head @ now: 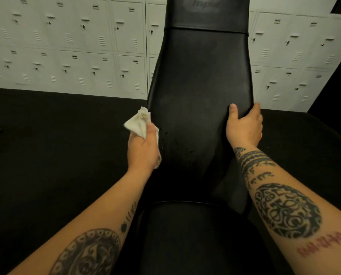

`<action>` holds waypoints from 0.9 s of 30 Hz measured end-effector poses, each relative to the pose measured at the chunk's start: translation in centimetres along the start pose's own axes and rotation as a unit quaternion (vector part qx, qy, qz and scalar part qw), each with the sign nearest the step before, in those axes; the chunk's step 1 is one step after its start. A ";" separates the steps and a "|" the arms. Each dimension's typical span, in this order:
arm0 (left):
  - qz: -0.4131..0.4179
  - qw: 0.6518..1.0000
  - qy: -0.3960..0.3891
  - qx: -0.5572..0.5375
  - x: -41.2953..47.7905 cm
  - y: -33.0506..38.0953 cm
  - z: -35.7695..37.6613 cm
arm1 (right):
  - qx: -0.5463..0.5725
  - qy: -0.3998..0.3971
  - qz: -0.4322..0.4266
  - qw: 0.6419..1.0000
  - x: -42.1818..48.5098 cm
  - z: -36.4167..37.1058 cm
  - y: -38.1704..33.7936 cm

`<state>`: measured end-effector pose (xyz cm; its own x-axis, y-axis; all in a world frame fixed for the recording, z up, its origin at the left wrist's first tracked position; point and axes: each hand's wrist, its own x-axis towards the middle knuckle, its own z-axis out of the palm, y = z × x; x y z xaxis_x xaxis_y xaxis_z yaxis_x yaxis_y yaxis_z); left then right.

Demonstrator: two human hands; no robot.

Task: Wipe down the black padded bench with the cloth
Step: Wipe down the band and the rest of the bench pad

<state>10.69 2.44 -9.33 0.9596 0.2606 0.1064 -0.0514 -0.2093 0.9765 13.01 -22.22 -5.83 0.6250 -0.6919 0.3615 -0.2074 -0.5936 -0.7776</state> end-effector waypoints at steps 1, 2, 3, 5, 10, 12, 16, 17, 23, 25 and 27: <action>0.046 0.994 -0.033 0.088 0.3 -0.3 0.9 | -0.011 0.014 -0.009 1.000 -0.1 0.2 0.2; 0.087 0.979 -0.060 0.176 0.3 -0.5 1.5 | -0.023 0.028 -0.018 0.999 -0.3 0.4 0.3; 0.115 0.962 -0.071 0.236 0.3 -0.7 2.0 | -0.033 0.040 -0.027 0.998 -0.4 0.7 0.4; 0.143 0.948 -0.055 0.278 0.4 -0.8 2.5 | -0.047 0.055 -0.041 0.997 -0.6 1.0 0.6; 0.192 0.909 -0.011 0.370 2.4 -0.4 2.9 | -0.058 0.068 -0.060 0.994 -0.9 1.4 0.9; 0.202 0.904 -0.008 0.377 3.3 0.1 3.0 | -0.059 0.072 -0.062 0.994 -0.9 1.4 1.0; 0.187 0.920 -0.018 0.344 5.7 1.5 2.3 | -0.064 0.073 -0.067 0.993 -1.0 1.5 1.0; 0.172 0.932 -0.022 0.318 6.3 1.9 2.1 | -0.066 0.073 -0.069 0.993 -1.0 1.5 1.0; 0.085 0.975 0.033 0.201 5.5 1.3 1.9 | -0.064 0.064 -0.070 0.993 -0.8 1.4 1.2; 0.073 0.978 0.036 0.191 4.1 -0.5 1.4 | -0.070 0.068 -0.069 0.993 -0.9 1.4 1.1; 0.078 0.978 0.032 0.189 2.9 -2.8 0.8 | -0.075 0.067 -0.063 0.993 -0.9 1.5 1.0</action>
<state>13.79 3.01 -11.89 0.9284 0.2542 0.2711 -0.0773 -0.5816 0.8098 13.35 -21.56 -7.71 0.5492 -0.6502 0.5250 -0.2496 -0.7272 -0.6394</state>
